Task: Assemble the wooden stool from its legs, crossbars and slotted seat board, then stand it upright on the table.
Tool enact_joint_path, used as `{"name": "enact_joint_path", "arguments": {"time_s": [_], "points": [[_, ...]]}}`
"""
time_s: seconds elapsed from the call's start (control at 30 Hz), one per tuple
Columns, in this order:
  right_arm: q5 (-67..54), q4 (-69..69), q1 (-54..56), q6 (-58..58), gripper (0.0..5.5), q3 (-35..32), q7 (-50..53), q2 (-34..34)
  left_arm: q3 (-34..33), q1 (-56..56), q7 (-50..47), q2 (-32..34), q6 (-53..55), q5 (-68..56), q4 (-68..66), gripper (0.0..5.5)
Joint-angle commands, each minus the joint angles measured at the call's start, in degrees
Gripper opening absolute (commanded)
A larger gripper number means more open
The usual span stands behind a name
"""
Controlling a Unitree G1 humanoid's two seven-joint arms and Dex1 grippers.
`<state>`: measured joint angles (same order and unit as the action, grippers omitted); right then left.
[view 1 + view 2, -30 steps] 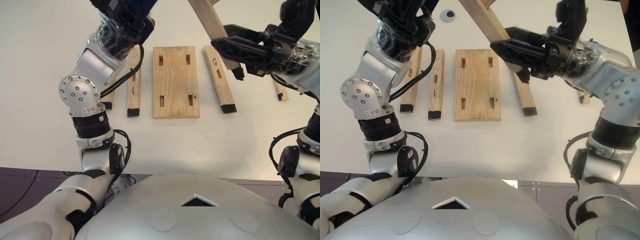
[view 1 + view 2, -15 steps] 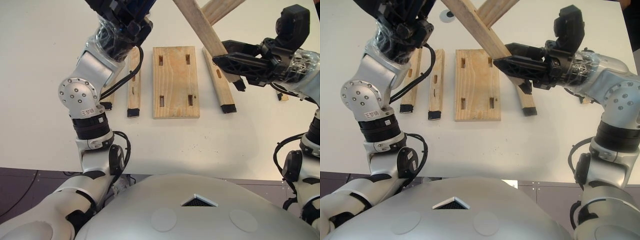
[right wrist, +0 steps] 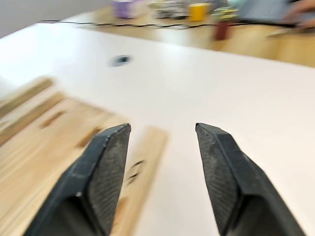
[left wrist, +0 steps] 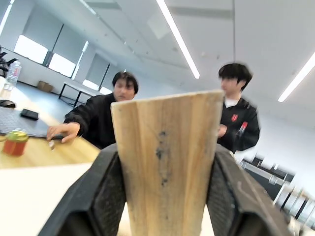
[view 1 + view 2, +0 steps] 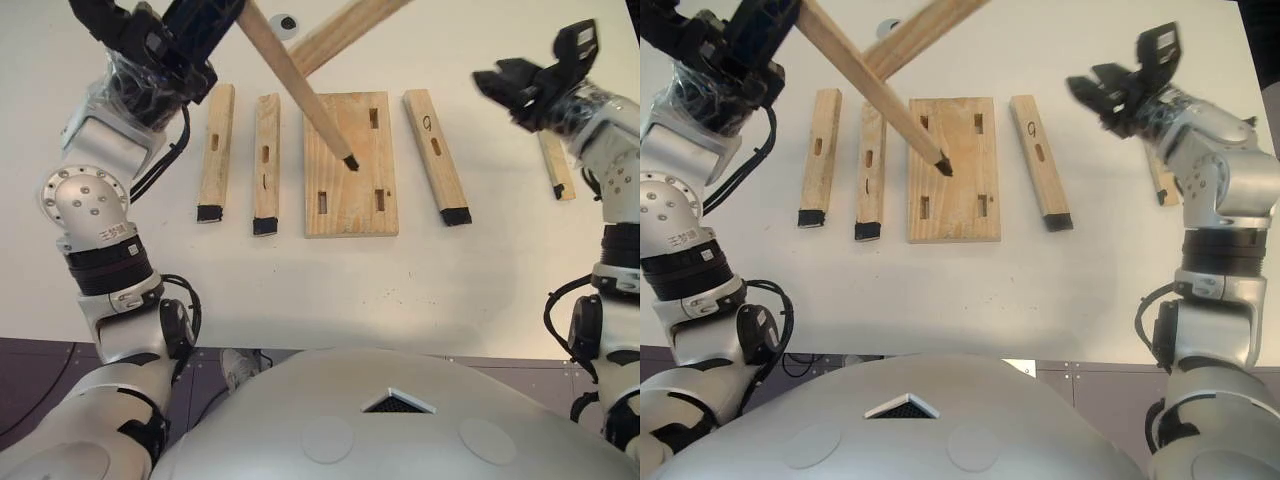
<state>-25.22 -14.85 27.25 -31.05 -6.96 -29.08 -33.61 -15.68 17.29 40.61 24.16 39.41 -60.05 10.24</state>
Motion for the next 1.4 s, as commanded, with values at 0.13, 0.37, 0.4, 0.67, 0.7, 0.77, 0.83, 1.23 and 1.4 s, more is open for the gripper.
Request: {"name": "enact_joint_path", "arguments": {"time_s": [0.13,0.37,0.4,0.67,0.7,0.77,0.83,1.23,1.4], "points": [[2.74,-7.66,6.64,7.11,1.33,-4.35,3.92,2.70,3.29,-5.43,7.43,4.00,-3.07,6.75,2.65,2.04],[4.09,-7.84,5.96,7.21,0.18,-3.32,1.80,3.24,6.29,-7.04,11.05,3.44,-8.00,13.02,-1.85,2.03],[4.33,-7.96,5.99,7.13,0.02,-3.16,1.50,3.18,7.20,-7.45,11.99,4.16,-8.10,13.74,-1.66,2.03],[5.44,-7.35,4.62,7.56,0.00,-3.29,1.92,4.24,14.38,-4.08,24.59,17.97,-7.24,18.60,-0.07,2.03],[5.46,-7.00,4.31,7.61,0.00,-3.43,2.02,4.52,14.98,-3.53,25.41,19.18,-7.50,19.20,0.13,2.03],[5.45,-6.04,3.33,7.71,0.00,-3.86,2.41,5.18,16.32,-2.73,26.19,20.84,-8.13,20.64,0.89,2.03],[5.42,-5.02,2.28,7.94,0.00,-4.20,3.00,5.72,18.00,-3.33,26.09,21.68,-9.42,22.57,2.30,2.03],[5.77,0.64,-2.73,9.22,0.00,-5.05,7.68,9.70,27.02,-9.07,20.73,21.21,-20.58,35.80,-1.18,2.03],[6.25,0.56,-2.61,9.68,0.00,-4.52,7.86,9.93,24.70,-4.49,19.00,20.44,-23.99,34.00,-6.56,2.51]]}}
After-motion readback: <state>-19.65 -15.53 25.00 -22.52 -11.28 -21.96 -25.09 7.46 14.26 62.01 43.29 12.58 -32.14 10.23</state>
